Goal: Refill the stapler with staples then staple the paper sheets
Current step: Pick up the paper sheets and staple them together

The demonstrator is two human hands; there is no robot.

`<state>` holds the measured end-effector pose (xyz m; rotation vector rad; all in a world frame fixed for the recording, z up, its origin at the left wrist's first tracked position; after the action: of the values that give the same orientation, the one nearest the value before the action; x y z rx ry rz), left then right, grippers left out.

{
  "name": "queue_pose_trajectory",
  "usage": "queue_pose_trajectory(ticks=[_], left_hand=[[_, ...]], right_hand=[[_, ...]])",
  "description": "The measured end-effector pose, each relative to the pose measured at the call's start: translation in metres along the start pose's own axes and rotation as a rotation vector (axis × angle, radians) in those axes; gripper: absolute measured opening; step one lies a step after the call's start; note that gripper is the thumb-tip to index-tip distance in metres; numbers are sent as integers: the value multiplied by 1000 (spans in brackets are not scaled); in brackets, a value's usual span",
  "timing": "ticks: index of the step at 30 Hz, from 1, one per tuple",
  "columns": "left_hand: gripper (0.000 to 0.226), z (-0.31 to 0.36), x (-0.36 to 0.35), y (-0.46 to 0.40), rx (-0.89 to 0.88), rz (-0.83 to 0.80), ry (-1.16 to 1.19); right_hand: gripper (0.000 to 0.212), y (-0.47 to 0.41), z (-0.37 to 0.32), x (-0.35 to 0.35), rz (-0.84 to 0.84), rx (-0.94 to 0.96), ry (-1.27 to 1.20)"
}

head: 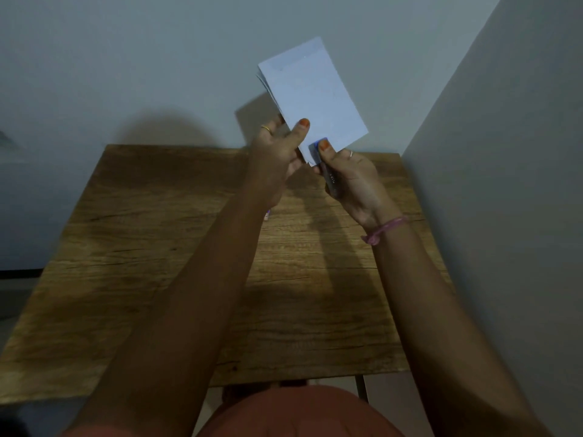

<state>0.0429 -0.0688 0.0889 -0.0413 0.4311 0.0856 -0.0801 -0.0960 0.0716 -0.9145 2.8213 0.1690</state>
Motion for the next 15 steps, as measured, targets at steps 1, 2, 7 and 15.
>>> queue_pose_trajectory(ticks=[1, 2, 7, 15], left_hand=[[38, 0, 5, 1, 3, 39, -15], [35, 0, 10, 2, 5, 78, -24], [23, 7, 34, 8, -33, 207, 16], [15, 7, 58, 20, -35, 225, 38]], right_hand=[[28, 0, 1, -1, -7, 3, 39], [26, 1, 2, -1, -15, 7, 77], [17, 8, 24, 9, -1, -22, 248], [39, 0, 85, 52, 322, -156, 676]])
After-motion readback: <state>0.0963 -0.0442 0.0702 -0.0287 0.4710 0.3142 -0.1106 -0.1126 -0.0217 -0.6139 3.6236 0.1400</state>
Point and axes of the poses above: each hand's wrist, its own y-axis away from the middle knuckle, its own x-axis out of the back of the hand, z = x × y, the point moved 9 cm from there along -y, towards the middle knuckle, and after that the axes turned 12 degrees about -z, right-handed, at the moved point
